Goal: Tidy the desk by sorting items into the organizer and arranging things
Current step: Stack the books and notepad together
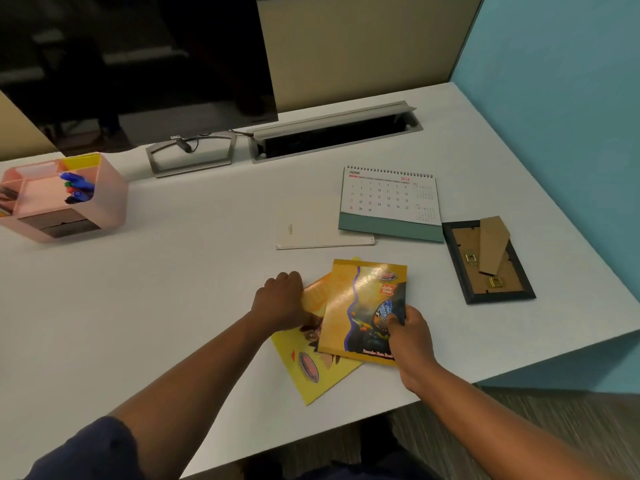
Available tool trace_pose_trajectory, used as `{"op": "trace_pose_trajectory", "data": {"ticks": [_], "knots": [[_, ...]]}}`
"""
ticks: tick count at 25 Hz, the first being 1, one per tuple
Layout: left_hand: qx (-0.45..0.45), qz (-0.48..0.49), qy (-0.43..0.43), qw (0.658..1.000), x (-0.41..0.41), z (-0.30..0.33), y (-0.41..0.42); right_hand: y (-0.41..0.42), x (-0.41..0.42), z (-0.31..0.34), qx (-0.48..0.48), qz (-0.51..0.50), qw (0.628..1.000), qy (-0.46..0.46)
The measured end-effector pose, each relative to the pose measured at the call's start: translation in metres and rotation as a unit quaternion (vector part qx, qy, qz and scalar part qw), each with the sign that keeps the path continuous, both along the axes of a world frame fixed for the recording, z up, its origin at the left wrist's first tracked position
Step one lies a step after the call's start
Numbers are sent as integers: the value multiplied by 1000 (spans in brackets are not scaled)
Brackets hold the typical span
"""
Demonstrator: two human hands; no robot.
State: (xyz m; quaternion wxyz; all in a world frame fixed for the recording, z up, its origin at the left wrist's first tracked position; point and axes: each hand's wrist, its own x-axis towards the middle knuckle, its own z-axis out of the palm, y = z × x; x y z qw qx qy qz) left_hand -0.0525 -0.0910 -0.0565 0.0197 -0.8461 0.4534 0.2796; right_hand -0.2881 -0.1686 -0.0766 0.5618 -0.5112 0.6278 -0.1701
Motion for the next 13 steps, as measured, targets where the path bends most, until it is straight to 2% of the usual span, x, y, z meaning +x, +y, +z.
{"op": "trace_pose_trajectory", "data": {"ticks": [2, 5, 6, 9, 13], "knots": [[8, -5, -20, 1000, 5, 5, -4, 2, 7, -2, -22, 17, 999, 21], [-103, -22, -84, 991, 16, 3, -21, 4, 12, -6, -42, 32, 998, 45], [-115, -40, -95, 988, 21, 1, -28, 4, 13, -8, -46, 33, 997, 51], [-63, -92, -119, 987, 37, -9, -36, 4, 13, -10, -50, 39, 996, 59], [-62, -112, -157, 979, 45, -11, -22, 2, 16, -11, -53, 40, 996, 63]]}}
